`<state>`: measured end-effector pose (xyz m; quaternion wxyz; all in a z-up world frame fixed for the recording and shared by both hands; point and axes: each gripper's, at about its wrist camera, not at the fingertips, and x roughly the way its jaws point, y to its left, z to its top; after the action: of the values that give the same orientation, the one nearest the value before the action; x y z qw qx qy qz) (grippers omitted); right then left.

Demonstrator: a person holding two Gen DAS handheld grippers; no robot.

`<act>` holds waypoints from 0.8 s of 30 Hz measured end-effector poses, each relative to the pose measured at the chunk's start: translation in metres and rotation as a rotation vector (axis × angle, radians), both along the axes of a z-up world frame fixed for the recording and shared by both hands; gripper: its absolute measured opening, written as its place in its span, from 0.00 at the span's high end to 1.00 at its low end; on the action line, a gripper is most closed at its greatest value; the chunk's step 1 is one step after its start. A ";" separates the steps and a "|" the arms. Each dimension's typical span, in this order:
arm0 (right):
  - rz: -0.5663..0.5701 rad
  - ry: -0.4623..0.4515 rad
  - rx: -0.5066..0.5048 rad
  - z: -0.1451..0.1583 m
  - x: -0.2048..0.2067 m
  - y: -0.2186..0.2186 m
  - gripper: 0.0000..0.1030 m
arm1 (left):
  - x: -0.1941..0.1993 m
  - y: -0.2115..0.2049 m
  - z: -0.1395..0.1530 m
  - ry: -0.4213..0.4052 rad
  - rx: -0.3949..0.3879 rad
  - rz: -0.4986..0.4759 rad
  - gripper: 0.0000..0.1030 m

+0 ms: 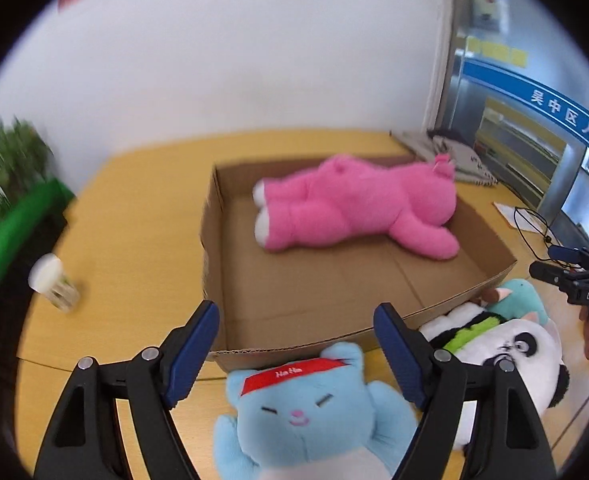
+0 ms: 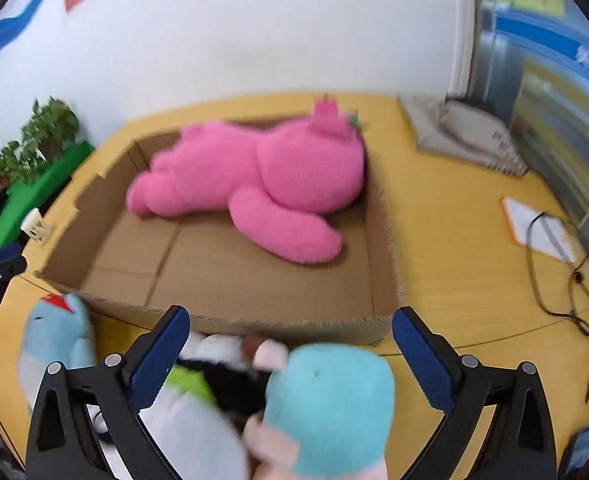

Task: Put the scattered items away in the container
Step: 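Move both grippers back toward the light blue plush bear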

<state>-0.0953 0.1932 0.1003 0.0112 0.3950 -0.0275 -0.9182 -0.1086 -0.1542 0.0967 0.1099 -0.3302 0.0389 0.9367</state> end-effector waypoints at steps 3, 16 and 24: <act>0.002 0.061 0.020 0.014 0.033 -0.011 0.00 | 0.045 0.023 0.017 0.102 -0.001 0.022 0.19; -0.047 0.108 0.075 0.015 0.125 -0.036 0.00 | 0.099 0.083 0.001 0.078 0.107 0.036 0.19; -0.031 0.103 0.075 0.011 0.135 -0.034 0.00 | 0.106 0.086 -0.009 0.035 0.127 0.035 0.19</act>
<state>0.0401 0.1589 0.1111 -0.0167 0.3471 0.0014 -0.9377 -0.0022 -0.0682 0.0880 0.1137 -0.3069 -0.0243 0.9446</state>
